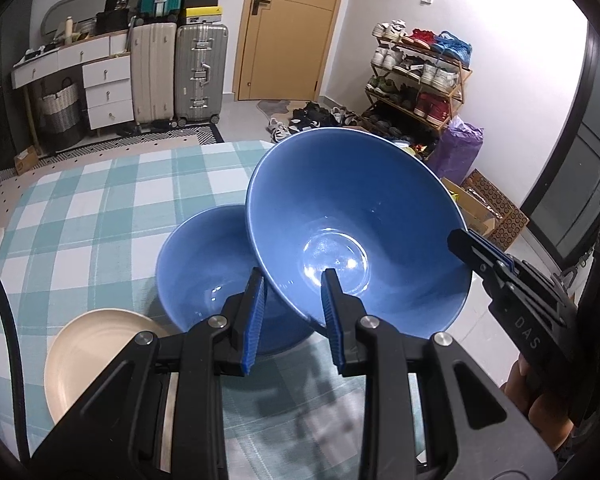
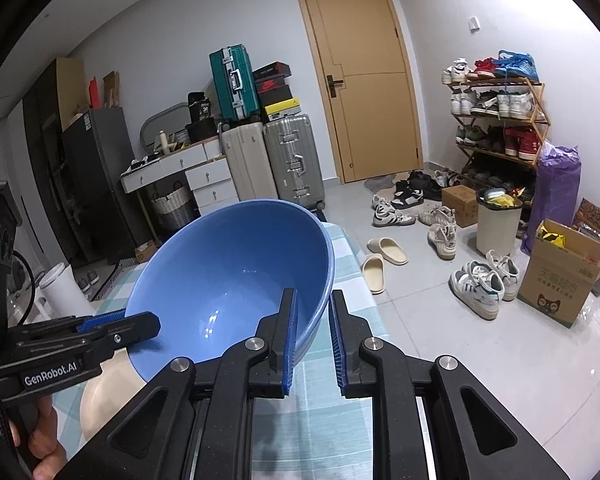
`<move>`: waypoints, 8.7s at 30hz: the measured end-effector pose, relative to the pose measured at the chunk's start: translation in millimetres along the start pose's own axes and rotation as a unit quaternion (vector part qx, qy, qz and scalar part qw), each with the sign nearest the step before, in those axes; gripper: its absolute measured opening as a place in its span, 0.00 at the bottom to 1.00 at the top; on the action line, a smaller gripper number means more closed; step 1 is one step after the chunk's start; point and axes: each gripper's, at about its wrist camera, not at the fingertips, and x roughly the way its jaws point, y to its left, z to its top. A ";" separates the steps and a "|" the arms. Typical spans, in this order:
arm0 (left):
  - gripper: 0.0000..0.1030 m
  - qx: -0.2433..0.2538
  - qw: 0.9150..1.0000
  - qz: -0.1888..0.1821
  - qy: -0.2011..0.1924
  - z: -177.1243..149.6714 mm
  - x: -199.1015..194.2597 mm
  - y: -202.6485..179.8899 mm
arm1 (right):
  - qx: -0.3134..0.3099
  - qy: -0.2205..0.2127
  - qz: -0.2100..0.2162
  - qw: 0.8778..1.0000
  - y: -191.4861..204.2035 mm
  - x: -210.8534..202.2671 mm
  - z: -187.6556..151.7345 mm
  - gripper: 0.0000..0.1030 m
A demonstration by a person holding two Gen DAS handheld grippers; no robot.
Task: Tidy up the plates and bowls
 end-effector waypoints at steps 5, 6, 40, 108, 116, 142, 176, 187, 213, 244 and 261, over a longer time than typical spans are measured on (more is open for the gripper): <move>0.24 -0.009 1.000 0.005 0.003 -3.0 1.3 16.8 | -0.015 0.003 0.006 1.000 12.7 8.4 -1.6 0.16; 0.24 -0.011 1.000 0.006 0.003 -4.1 1.6 19.9 | -0.018 0.003 0.008 1.000 16.0 9.7 -3.0 0.16; 0.24 -0.039 0.997 0.068 0.019 -14.9 60.5 95.7 | -0.089 0.060 0.009 0.994 70.9 90.6 -39.1 0.19; 0.56 -0.110 0.990 -0.025 0.086 -17.0 170.0 167.8 | 0.044 0.111 0.114 0.986 39.4 150.7 -57.2 0.54; 0.24 -0.091 0.992 -0.010 0.081 -15.2 165.5 158.4 | 0.043 0.107 0.101 0.988 37.4 150.5 -56.7 0.39; 0.24 -0.065 0.997 0.028 0.034 -11.7 85.9 130.1 | 0.012 0.077 0.102 0.992 49.8 106.0 -36.5 0.38; 0.24 -0.101 0.992 0.081 -0.009 -51.2 -40.1 180.0 | -0.038 0.084 0.172 0.981 137.0 71.2 -44.3 0.38; 0.24 -0.121 0.988 0.098 -0.006 -71.7 -46.0 214.2 | -0.065 0.097 0.184 0.976 172.9 79.4 -53.6 0.38; 0.24 -0.142 0.984 0.108 0.016 -111.7 -15.7 258.6 | -0.107 0.125 0.176 0.971 205.1 97.6 -84.5 0.38; 0.61 -0.107 0.985 0.134 0.005 -102.8 -10.3 263.7 | -0.132 0.114 0.170 0.970 206.4 103.5 -82.1 0.53; 0.99 -0.042 0.983 0.152 -0.093 -136.8 -80.0 290.1 | -0.197 0.033 0.218 0.955 186.8 79.0 -67.3 0.99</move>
